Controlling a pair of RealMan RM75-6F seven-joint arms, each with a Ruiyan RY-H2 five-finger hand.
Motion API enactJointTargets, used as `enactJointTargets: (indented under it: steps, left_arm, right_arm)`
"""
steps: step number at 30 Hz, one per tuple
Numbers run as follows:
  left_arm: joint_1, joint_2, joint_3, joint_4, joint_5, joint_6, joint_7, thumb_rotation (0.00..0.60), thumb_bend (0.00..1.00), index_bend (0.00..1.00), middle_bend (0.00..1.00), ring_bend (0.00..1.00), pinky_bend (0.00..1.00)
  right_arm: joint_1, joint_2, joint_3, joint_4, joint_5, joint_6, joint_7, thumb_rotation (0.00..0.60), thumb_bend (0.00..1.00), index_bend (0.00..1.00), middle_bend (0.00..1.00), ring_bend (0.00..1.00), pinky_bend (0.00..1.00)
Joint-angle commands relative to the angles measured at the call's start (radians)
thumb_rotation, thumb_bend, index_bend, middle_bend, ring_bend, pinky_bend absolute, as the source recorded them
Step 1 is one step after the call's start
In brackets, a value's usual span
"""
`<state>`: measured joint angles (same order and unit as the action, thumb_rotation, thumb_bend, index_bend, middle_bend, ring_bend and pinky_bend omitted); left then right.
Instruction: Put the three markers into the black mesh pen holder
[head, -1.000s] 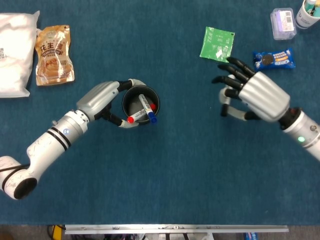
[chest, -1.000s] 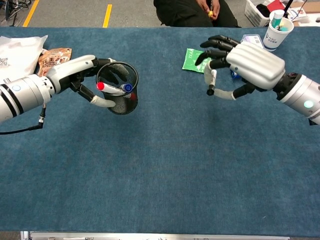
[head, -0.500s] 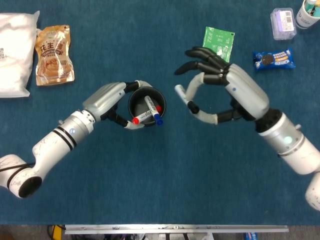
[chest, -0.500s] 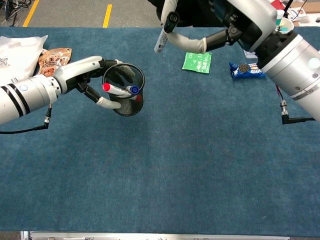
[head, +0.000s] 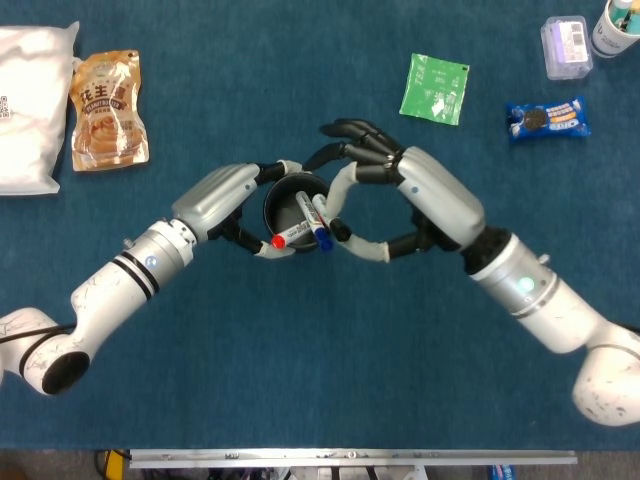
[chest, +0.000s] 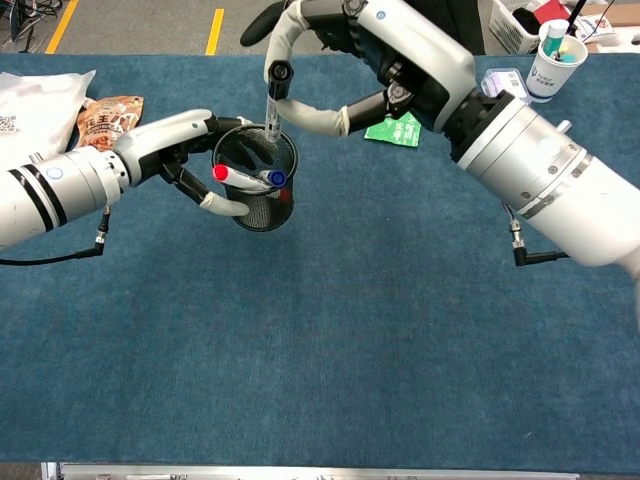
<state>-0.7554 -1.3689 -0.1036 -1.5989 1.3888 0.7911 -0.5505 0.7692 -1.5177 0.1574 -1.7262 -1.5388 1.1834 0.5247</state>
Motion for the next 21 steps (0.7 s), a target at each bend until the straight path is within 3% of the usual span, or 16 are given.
enactJointTargets:
  steps: [1,10,15,21]
  left_arm:
    - [0.001,0.000,0.000,-0.002,-0.001,0.001,0.002,0.600,0.17,0.24,0.33,0.27,0.21]
    - [0.002,-0.001,0.000,-0.005,-0.001,0.001,0.000,0.600,0.17,0.24,0.33,0.27,0.21]
    - [0.005,0.001,0.002,0.002,-0.003,0.002,-0.003,0.600,0.17,0.24,0.33,0.27,0.21]
    - [0.011,-0.012,0.009,0.026,-0.004,-0.001,-0.015,0.600,0.17,0.24,0.33,0.27,0.21]
  right_arm:
    - [0.009,-0.020,0.002,0.021,0.003,-0.018,-0.010,0.600,0.31,0.61,0.30,0.11,0.07]
    - [0.030,-0.080,0.010,0.100,0.016,-0.062,-0.031,0.600,0.25,0.42,0.21,0.07,0.01]
    - [0.024,-0.070,0.015,0.098,0.002,-0.050,-0.034,0.600,0.14,0.25,0.14,0.03,0.00]
    - [-0.016,-0.005,0.035,0.074,-0.036,0.042,-0.070,0.600,0.13,0.22,0.13,0.02,0.00]
